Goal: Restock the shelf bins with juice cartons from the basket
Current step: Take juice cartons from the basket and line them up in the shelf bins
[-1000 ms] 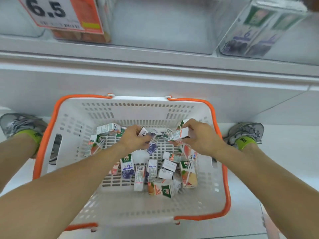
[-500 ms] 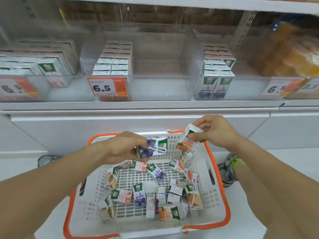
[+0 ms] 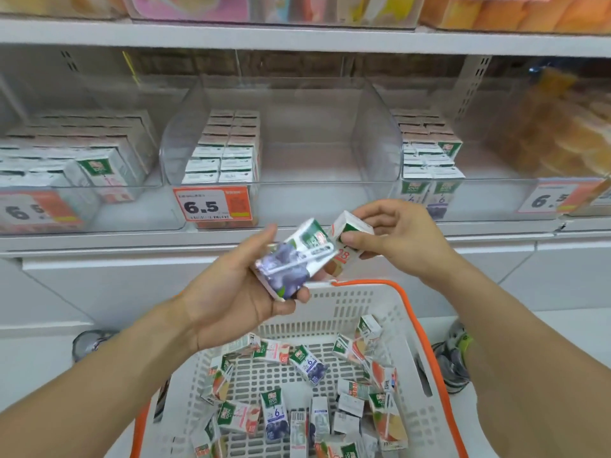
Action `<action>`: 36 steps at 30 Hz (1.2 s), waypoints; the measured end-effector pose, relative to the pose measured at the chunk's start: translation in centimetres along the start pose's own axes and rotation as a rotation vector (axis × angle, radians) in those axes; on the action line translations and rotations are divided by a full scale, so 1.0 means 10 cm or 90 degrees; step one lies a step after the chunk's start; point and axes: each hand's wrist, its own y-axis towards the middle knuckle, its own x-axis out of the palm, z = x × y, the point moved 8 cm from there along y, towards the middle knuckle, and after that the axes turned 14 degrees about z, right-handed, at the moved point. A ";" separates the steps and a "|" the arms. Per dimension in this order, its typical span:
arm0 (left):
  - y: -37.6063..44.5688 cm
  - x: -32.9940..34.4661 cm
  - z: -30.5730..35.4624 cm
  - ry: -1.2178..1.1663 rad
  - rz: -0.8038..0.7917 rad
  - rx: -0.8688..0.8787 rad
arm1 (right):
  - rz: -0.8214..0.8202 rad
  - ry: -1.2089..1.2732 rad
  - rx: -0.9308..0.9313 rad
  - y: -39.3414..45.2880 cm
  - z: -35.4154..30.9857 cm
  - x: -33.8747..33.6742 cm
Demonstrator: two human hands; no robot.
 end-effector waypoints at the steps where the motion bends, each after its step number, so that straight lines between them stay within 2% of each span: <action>1: 0.00 -0.08 0.11 -0.006 0.028 0.039 | 0.007 0.022 -0.015 0.02 -0.08 0.03; 8: -0.24 -0.64 0.83 0.010 0.237 0.306 | 0.076 0.136 -0.137 0.21 -0.81 0.30; 12: -0.38 -0.78 1.02 0.194 0.380 0.449 | 0.148 0.104 -0.152 0.71 -1.01 0.57; 15: -0.30 -0.76 1.04 0.149 0.350 0.440 | 0.162 0.152 0.011 1.34 -0.77 0.84; 17: -0.22 -0.75 1.08 0.104 0.330 0.430 | 0.179 0.119 0.061 1.77 -0.62 1.01; 22: -0.15 -0.88 1.19 0.101 0.384 0.456 | 0.176 -0.104 0.022 2.60 -0.39 1.38; 25: -0.12 -0.92 1.24 0.101 0.412 0.461 | 0.163 -0.237 -0.008 2.80 -0.32 1.49; 32: -0.08 -0.80 1.27 0.087 0.414 0.468 | 0.224 -0.278 -0.074 2.72 -0.30 1.43; 36: -0.03 -0.71 1.15 0.099 0.396 0.471 | 0.208 -0.293 -0.088 2.68 -0.32 1.47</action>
